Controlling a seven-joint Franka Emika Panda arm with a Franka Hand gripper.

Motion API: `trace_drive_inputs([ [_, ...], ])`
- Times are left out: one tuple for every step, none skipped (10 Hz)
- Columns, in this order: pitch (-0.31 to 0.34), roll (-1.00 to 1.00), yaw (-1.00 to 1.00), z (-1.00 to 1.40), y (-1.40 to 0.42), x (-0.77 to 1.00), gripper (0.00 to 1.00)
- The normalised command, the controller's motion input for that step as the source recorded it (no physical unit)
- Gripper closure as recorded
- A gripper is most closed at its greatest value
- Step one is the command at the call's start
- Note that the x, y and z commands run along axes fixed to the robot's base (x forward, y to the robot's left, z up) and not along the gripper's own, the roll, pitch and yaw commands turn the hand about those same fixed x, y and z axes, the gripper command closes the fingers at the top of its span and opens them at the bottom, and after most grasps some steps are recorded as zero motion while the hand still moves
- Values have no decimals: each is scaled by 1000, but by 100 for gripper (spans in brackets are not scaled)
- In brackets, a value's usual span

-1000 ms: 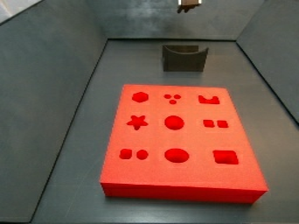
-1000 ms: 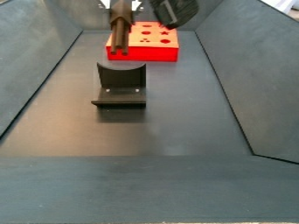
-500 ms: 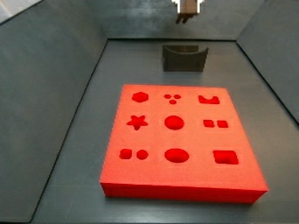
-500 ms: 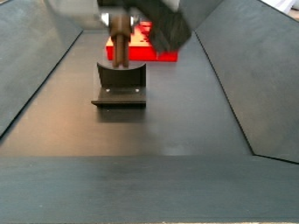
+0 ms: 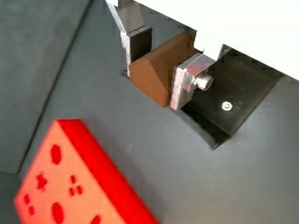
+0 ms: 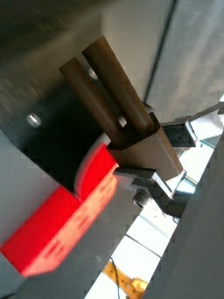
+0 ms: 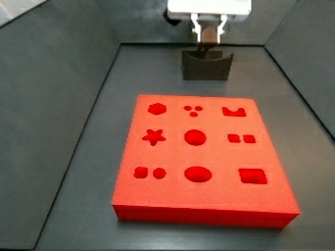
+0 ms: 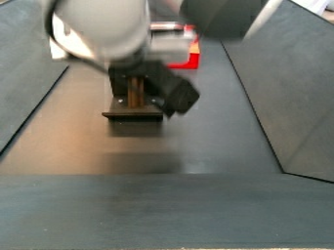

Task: Pick up the 3 prong object. Move up. Place the 3 prong object on the fixture. Regrasp the 3 prong object. Move to above the board. Insert the 3 prong object.
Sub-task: Place the 3 prong object on the fixture.

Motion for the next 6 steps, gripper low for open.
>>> trace_drive_inputs([
  [-6,-171,-172,-736,105,140,100],
  [-23,-159,-159,-603,95,124,100],
  [-55,-109,-134,-514,144,95,100],
  [-55,-109,-134,-514,144,95,100],
  [-64,-103,-122,-504,171,79,100],
  [-67,-105,-124,-491,172,86,100],
])
